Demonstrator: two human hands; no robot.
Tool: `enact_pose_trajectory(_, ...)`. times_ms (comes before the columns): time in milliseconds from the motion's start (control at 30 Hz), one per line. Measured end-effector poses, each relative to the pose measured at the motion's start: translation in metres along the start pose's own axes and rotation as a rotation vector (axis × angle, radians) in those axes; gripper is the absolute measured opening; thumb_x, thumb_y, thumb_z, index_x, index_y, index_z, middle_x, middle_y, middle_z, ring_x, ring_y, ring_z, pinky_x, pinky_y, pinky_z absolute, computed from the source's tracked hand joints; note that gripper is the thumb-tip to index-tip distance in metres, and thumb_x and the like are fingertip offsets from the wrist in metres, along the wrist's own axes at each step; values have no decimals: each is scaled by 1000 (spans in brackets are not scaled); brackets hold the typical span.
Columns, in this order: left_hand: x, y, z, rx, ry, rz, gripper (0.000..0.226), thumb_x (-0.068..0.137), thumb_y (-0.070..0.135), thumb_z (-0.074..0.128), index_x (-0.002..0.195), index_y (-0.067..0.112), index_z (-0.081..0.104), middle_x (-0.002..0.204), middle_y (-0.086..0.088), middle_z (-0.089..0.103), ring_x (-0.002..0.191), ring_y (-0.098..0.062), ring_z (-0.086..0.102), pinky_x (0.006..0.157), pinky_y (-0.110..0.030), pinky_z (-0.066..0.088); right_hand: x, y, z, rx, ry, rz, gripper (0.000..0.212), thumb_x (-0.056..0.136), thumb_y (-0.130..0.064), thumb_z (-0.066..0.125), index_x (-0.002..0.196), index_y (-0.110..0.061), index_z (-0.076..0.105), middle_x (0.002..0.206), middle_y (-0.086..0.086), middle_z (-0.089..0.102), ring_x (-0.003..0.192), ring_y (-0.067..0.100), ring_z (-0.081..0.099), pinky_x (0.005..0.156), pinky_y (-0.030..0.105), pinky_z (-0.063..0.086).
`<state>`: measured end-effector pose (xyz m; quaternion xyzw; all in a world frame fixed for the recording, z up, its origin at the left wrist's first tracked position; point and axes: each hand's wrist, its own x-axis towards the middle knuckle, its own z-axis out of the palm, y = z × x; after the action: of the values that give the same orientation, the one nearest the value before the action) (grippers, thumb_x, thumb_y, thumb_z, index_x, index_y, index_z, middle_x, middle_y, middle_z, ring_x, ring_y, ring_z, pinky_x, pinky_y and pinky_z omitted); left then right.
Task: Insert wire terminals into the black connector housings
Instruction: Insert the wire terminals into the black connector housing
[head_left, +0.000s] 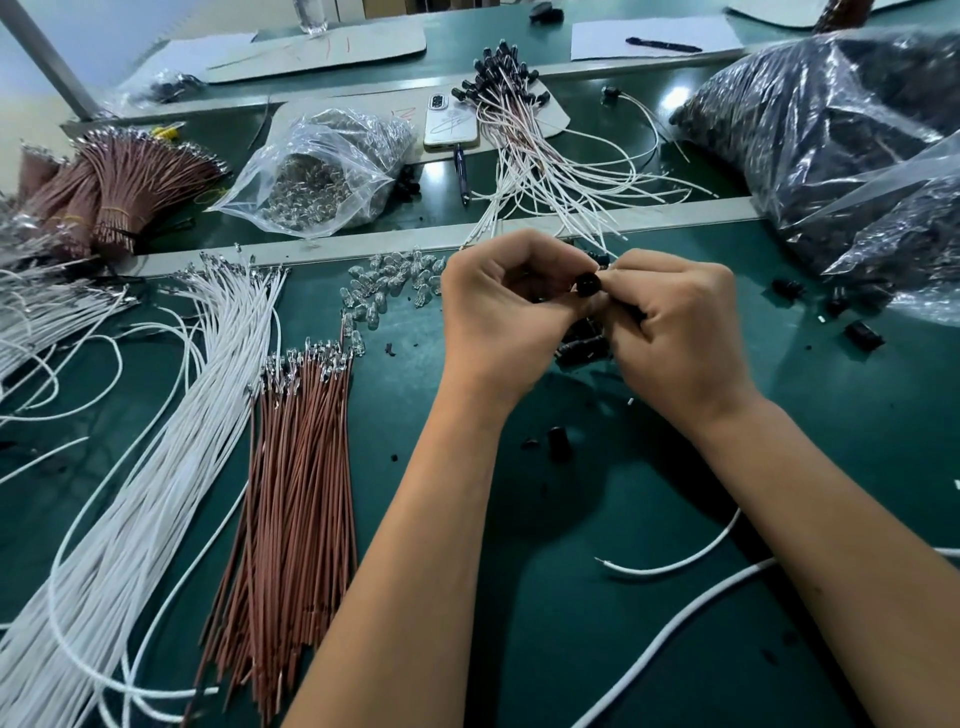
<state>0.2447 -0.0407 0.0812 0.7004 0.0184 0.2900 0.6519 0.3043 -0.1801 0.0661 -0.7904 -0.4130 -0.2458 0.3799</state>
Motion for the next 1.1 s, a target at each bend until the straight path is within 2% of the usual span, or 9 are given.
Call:
enact_pose_trajectory(133,-1,-1,2,-57,7,-37,27,63,-22,83,77,-2,71,72,-11,70,66,-15,66,69,-35,59,0,0,-1,40,-17,19,31,85,12,66,61,-6,60,62,3,51,56,17,44,52,32,33)
enact_pose_trajectory(233,-2,-1,3,-82,14,-67,29,63,-22,82,76,0,70,70,-8,70,65,-13,66,68,-30,59,0,-2,-1,69,-37,37,36,84,12,66,60,-12,57,62,-8,41,56,7,33,55,18,25)
enact_pose_trajectory(367,-2,-3,4,-119,28,-76,29,63,-23,82,77,-1,71,69,-4,70,63,-9,65,66,-25,57,1,-4,-2,97,-41,28,48,85,12,65,69,-31,49,66,-25,36,56,-8,39,57,9,24)
enact_pose_trajectory(500,0,-5,3,-173,43,-98,28,64,-22,82,80,-2,70,72,-7,71,64,-12,66,67,-26,58,1,-2,0,32,-23,63,27,87,10,66,66,-6,67,65,-7,46,58,7,38,57,15,27)
enact_pose_trajectory(633,5,-8,-5,-199,58,-180,24,73,-12,82,84,5,70,75,-4,72,68,-12,66,68,-25,56,7,-8,-2,-56,-32,80,8,89,-3,74,82,-3,77,69,-1,58,64,12,47,63,23,33)
enact_pose_trajectory(767,12,-14,-18,-172,428,-314,13,81,7,83,85,9,71,76,-5,72,68,-16,65,71,-33,59,29,-20,1,-27,-66,130,16,91,-16,76,106,-12,81,92,2,78,81,13,68,82,19,52)
enact_pose_trajectory(867,16,-19,-35,-177,792,-374,15,85,16,81,83,12,67,79,-5,72,68,-18,67,68,-35,60,63,-23,16,-45,-181,127,14,92,-15,75,104,-13,82,93,2,80,78,7,64,78,0,40)
enact_pose_trajectory(1000,22,-18,-60,-176,1047,-338,16,88,19,78,82,8,68,83,-9,72,73,-21,64,74,-45,59,96,-29,57,-91,-527,65,17,91,-12,77,107,-15,81,98,5,79,81,10,63,87,18,46)
enact_pose_trajectory(1100,24,-15,-67,-288,1095,-277,18,88,12,75,73,7,65,67,-3,61,66,-19,52,62,-38,45,104,-38,86,-100,-627,-50,24,90,-14,78,113,-20,79,103,6,72,89,14,59,91,24,44)
